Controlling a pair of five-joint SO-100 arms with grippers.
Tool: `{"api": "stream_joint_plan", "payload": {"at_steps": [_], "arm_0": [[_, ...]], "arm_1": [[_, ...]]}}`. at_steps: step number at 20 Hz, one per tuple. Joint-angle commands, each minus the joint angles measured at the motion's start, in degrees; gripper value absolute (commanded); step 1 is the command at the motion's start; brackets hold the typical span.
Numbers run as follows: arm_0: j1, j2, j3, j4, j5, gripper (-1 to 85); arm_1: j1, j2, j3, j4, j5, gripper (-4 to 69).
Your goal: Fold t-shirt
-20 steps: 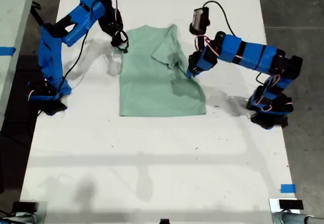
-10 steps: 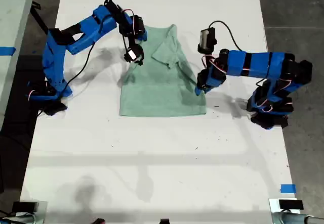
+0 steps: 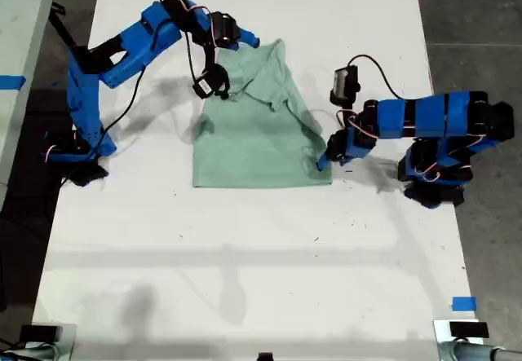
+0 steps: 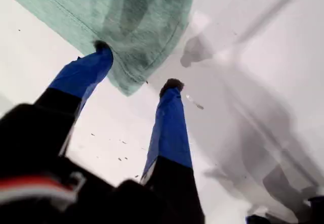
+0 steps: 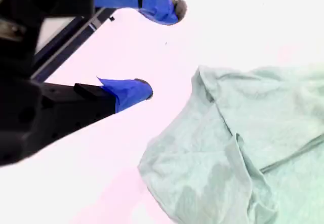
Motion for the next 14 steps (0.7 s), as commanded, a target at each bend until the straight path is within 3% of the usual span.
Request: {"api": "stream_joint_plan", "payload": {"at_steps": [1,4,6,7,8,9,12,14], "arm_0": [[2.55,9.40,-0.26,4.04,0.44,25.1],[4.92,15.21,2.46,9.14,0.09,24.8],[6.86,18.54,3.34,13.45,-0.09,24.6],[7.82,21.01,4.92,14.85,-0.44,24.3],[8.79,23.64,7.47,15.29,-0.79,24.0],[9.76,26.28,9.58,15.73,-1.23,23.8],[12.30,29.79,12.74,17.93,-2.11,23.3],[13.71,31.11,15.73,16.61,-2.81,23.1]], "arm_1": [[0.09,2.20,2.46,-7.47,-0.79,25.0],[0.44,-0.97,7.03,-16.35,-1.05,24.5],[0.62,-3.25,5.62,-16.87,-1.85,22.3],[0.97,-3.60,5.54,-17.49,-2.02,13.9],[1.23,-3.87,5.10,-17.58,-1.41,0.1],[1.05,-3.87,4.04,-17.05,-0.97,-0.8],[-0.18,-3.25,-7.73,-5.80,0.09,-0.9],[-1.49,-4.13,-17.31,-4.13,-0.97,-0.9]]}}
